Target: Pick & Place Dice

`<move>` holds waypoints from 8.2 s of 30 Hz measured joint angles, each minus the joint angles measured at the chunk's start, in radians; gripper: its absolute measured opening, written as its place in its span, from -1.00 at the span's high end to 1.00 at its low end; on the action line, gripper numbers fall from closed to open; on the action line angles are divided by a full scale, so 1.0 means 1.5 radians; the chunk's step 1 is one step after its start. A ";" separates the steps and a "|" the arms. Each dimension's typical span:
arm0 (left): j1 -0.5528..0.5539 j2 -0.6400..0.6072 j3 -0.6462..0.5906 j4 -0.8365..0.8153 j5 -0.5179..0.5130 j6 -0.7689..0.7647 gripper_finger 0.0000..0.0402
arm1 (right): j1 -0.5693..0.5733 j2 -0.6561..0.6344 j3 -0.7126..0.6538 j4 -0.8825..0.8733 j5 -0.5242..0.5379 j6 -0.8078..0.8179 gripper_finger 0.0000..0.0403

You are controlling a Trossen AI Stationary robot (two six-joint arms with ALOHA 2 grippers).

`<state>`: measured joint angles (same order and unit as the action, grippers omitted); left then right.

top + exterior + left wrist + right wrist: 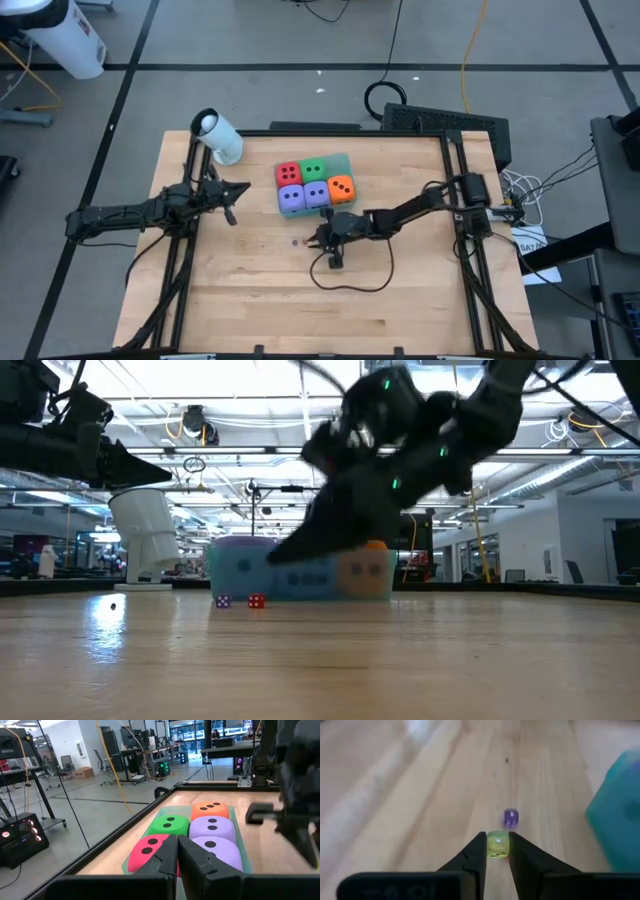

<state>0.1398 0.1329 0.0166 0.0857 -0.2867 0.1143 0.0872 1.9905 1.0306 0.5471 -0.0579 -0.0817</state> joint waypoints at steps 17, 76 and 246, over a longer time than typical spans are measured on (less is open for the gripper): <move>0.000 0.000 0.000 -0.011 -0.001 -0.010 0.88 | 0.033 -0.496 -0.168 -0.013 0.074 0.025 0.67; 0.000 0.000 0.000 -0.014 0.001 -0.030 0.88 | -0.319 -0.179 -0.017 -0.159 0.070 0.019 -0.11; -0.062 0.073 0.163 -0.114 0.020 -0.115 0.98 | -0.104 -1.085 -0.569 -0.166 0.094 0.201 1.00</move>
<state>0.0471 0.2420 0.2617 -0.0848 -0.2574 -0.0579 -0.0695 0.3627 0.1772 0.2980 0.0823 0.2203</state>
